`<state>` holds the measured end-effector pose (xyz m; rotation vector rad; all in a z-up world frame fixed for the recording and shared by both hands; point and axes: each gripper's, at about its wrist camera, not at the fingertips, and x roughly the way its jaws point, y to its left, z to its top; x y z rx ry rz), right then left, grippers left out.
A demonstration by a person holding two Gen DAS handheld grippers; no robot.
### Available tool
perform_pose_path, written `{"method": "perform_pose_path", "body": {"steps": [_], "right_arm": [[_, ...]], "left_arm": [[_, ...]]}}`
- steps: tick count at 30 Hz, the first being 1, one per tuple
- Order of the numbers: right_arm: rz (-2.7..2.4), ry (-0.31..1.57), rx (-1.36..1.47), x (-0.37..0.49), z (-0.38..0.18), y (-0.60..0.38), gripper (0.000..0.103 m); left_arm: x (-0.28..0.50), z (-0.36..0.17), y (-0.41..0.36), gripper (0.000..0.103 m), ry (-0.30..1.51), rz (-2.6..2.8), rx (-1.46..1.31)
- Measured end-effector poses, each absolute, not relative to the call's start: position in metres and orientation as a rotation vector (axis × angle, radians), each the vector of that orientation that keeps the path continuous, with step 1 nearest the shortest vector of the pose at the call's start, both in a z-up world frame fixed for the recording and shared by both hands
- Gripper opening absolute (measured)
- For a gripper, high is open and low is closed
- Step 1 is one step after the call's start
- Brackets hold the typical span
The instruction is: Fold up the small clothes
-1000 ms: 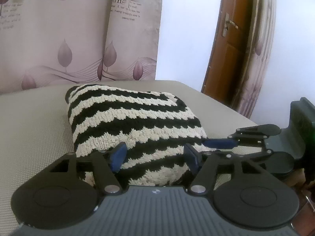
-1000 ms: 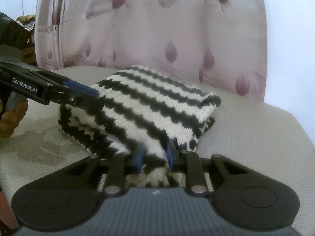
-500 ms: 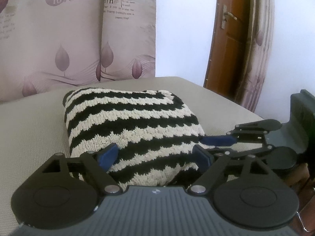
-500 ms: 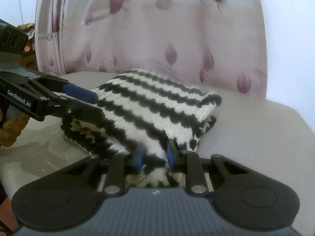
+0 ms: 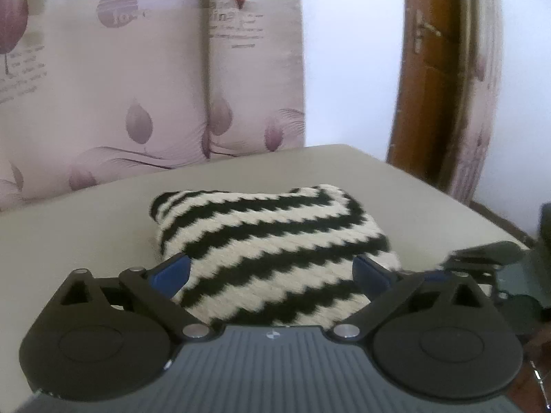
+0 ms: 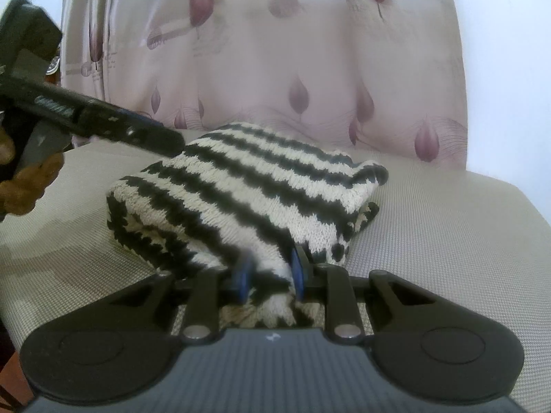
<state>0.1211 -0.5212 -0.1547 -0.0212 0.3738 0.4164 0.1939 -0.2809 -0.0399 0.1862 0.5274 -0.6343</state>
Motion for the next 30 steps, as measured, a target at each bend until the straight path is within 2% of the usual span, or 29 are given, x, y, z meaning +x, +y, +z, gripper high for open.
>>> {"method": "perform_pose_path", "body": {"steps": [15, 30], "right_arm": [[0.412, 0.369, -0.030, 0.120, -0.154, -0.520, 0.023], [0.403, 0.361, -0.034, 0.117, -0.154, -0.517, 0.024]], "left_arm": [[0.272, -0.064, -0.267, 0.103, 0.726, -0.645, 0.094], [0.296, -0.089, -0.281, 0.103, 0.780, -0.676, 0.035]]}}
